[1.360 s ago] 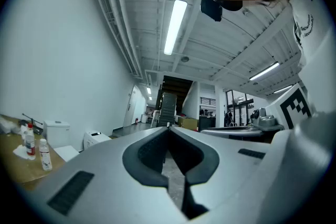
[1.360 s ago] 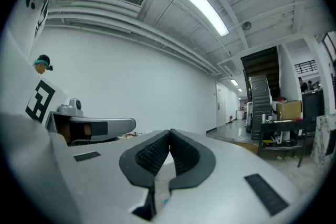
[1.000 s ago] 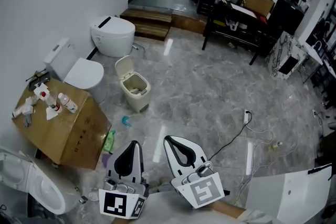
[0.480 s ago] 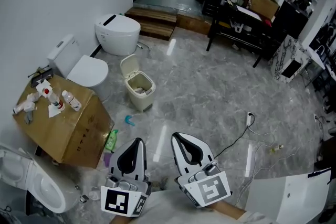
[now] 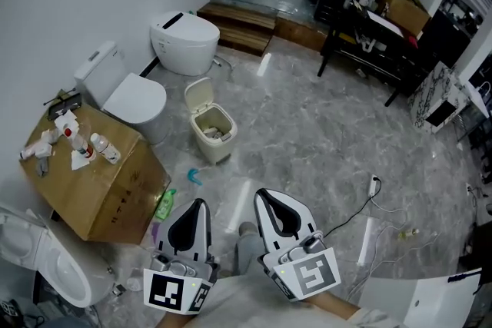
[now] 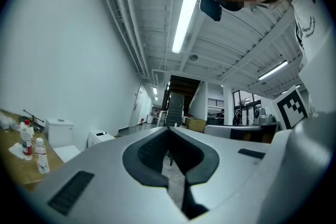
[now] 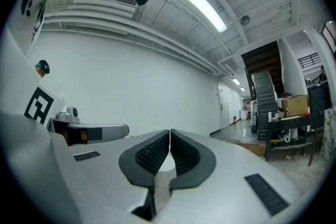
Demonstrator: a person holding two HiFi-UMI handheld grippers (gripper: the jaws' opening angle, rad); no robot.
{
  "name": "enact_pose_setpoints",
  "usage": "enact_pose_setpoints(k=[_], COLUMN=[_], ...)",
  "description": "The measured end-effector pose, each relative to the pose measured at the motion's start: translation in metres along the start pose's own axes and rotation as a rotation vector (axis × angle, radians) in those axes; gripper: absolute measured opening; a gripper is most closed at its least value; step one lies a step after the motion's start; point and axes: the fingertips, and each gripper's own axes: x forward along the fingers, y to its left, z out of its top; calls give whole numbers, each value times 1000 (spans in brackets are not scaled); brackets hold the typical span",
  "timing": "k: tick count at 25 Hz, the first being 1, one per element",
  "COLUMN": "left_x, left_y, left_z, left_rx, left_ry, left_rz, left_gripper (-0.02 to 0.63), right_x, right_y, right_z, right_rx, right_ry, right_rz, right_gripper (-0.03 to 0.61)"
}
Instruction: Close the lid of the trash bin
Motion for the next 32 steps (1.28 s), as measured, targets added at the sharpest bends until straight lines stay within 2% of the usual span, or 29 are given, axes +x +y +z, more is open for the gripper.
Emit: enact_pose_setpoints(k=[3,8,15,18,24,32], left_x=[28,68,122,140,167,185], left_y=[6,14,29,34,39,38], left_z=[1,3,8,9,7,5], left_rx=[6,17,61,88,106,118], left_ry=[-12,-19,-14,-21,-22,-9], left_rz=[10,46,126,156,182,175], left_gripper=[17,17,17,17,17,17], right_x=[23,60,109,127,146,158], right_y=[-18,-47,-75,-82,-102,-115], right_z=[-2,10,8,14,14,12], right_rx=[-19,17,-46,-51,-64,-104], right_ry=[14,-41,-1,-50,-68,-65], right_rz=[37,66,143,171,191,187], right_gripper=[32,32,32,32,32,32])
